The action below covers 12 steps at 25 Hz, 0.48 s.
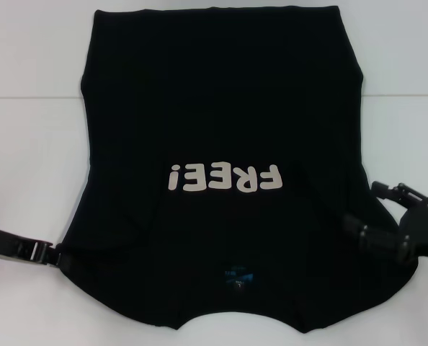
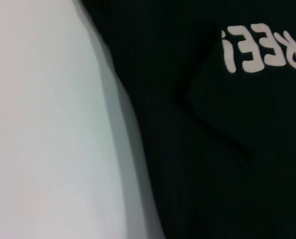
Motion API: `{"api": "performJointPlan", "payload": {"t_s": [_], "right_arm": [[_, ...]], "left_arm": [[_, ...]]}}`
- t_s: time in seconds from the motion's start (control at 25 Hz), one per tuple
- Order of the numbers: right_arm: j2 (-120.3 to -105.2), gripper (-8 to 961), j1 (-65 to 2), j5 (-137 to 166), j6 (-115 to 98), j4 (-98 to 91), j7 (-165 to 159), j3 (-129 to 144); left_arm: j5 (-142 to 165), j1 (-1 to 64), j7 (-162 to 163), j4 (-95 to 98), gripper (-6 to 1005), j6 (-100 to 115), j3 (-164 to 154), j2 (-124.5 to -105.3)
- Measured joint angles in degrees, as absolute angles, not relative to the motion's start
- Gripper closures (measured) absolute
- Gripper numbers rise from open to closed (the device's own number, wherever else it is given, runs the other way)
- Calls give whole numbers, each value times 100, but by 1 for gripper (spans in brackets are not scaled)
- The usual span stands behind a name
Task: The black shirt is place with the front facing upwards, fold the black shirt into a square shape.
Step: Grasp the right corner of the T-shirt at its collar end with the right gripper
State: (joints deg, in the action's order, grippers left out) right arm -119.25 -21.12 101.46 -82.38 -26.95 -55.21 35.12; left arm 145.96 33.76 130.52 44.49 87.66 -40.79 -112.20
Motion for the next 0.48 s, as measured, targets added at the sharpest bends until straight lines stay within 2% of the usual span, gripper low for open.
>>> {"api": "performJointPlan", "payload": {"t_s": [0.36,0.48], "right_arm": [[-11861,37,-2336,10912,-7841,-4156,-8343,3558],[-11766,38,-2482,11510,-7837,-4896,-9763,3536]], "left_arm": [[14502,3523,13056,4508,976,8847,-4088,-11246],[14498,3528,13061,4525,975,8845,-4081,-11259]]}}
